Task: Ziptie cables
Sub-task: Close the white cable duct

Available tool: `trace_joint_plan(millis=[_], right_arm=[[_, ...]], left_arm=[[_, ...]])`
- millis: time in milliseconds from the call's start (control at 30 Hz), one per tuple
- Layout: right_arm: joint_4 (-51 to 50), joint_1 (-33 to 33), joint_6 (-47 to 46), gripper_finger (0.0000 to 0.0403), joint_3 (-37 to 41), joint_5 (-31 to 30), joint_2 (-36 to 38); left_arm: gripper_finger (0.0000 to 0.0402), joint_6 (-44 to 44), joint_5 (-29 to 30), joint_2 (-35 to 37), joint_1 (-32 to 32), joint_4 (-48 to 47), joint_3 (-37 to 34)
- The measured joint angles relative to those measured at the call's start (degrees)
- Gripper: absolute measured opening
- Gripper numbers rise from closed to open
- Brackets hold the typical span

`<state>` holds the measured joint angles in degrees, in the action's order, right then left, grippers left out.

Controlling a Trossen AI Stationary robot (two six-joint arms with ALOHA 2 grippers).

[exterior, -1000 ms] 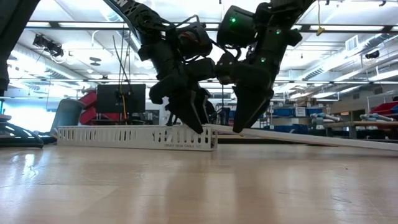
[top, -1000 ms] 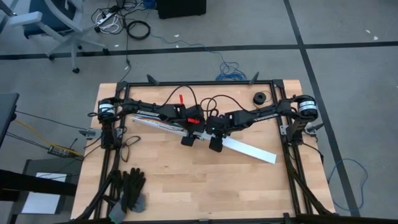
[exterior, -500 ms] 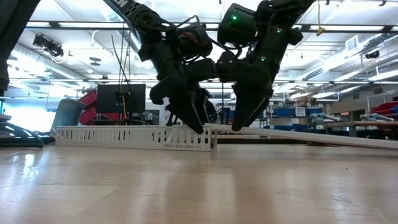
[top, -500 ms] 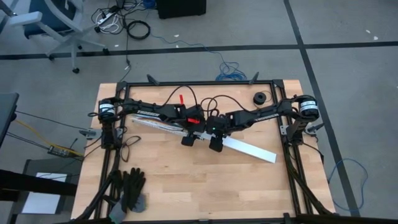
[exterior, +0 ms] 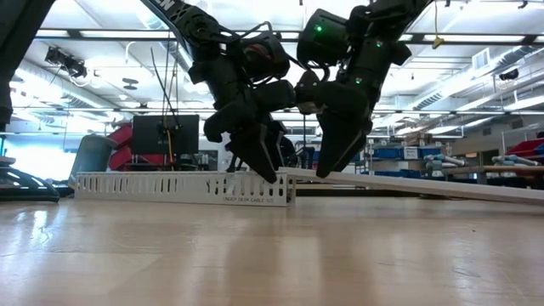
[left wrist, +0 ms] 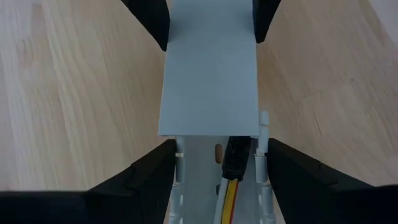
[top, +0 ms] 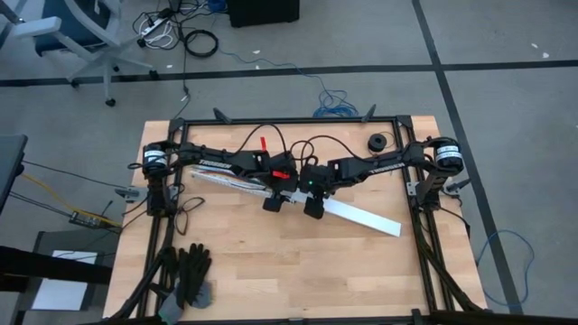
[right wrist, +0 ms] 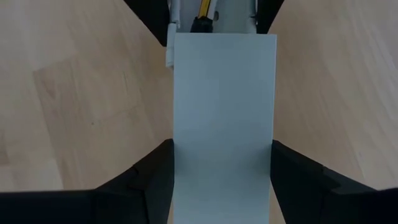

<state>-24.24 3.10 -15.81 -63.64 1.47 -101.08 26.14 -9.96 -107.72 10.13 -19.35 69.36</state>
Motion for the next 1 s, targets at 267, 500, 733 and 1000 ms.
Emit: trace_joint_plan(millis=[267, 500, 733, 1000], right_arm=[[0.55, 0.46, -0.04, 0.0213, 0.02, 1.38, -0.02], [0.85, 0.45, -0.06, 0.0214, 0.04, 1.68, 0.24], [1.72, 0.38, 0.31, 0.0214, 0.04, 3.28, 0.55], [1.26, 0.29, 2.42, 0.0214, -0.01, -2.21, 0.55]], left_arm=[[0.0218, 0.01, 0.00, 0.00, 0.02, -0.20, 0.00], [0.0218, 0.09, -0.78, 0.00, 0.00, -0.25, 0.00], [0.0218, 0.18, -0.90, -0.07, 0.00, -0.29, 0.00], [0.0218, 0.23, -0.23, -0.09, 0.03, 0.21, 0.00]])
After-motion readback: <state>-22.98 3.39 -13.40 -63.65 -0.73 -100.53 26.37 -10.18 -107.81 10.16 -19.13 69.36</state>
